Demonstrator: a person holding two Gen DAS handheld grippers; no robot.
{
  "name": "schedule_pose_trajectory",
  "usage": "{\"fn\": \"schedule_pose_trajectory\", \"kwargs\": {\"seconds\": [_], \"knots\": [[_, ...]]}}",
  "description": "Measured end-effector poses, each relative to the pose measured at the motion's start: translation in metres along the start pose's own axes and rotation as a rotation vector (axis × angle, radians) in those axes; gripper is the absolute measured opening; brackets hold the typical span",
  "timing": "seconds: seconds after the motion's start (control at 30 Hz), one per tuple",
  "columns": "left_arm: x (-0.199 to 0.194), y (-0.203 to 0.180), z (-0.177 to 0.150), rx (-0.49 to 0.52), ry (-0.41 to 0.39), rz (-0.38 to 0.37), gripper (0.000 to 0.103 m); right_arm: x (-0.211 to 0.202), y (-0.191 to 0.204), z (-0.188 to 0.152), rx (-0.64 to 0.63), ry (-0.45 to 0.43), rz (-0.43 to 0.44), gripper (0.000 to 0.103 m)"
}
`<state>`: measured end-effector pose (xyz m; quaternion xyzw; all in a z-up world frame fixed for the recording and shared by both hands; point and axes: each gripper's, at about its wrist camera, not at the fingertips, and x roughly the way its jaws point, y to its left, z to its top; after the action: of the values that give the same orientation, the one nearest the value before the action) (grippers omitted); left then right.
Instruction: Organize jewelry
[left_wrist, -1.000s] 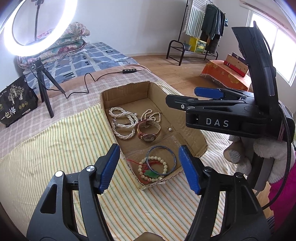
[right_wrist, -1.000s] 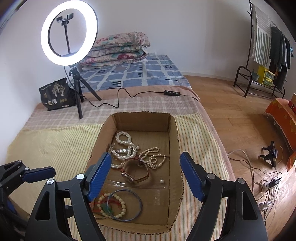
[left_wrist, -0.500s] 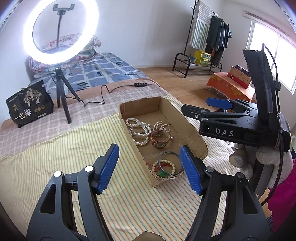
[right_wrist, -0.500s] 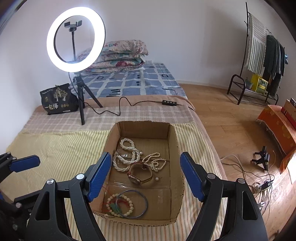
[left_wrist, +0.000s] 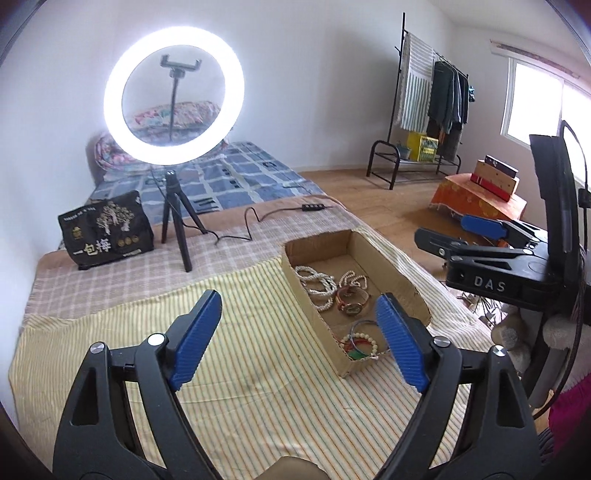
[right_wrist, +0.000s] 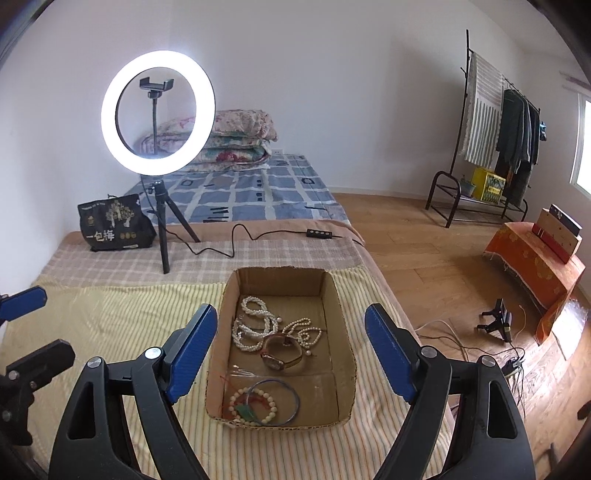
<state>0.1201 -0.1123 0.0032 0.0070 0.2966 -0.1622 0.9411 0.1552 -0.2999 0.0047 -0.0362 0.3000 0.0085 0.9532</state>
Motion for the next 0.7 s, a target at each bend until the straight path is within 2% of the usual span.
{"fn": "schedule_pose_trajectory", "kwargs": {"seconds": [0.3,0.4,0.7], "knots": [[-0.024,0.014,-0.005,0.019,-0.042,0.049,0.094,-0.031,0.011,-0.007,0.004,-0.077,-0.019,0.083],[-0.032,0.016,-0.007,0.028,-0.058,0.071,0.099,-0.038,0.014,-0.009,0.006,-0.099,-0.022,0.085],[-0.039,0.017,-0.011,0.039,-0.071,0.121,0.103,-0.032,0.022,-0.016,-0.013,-0.108,-0.017,0.085]]}}
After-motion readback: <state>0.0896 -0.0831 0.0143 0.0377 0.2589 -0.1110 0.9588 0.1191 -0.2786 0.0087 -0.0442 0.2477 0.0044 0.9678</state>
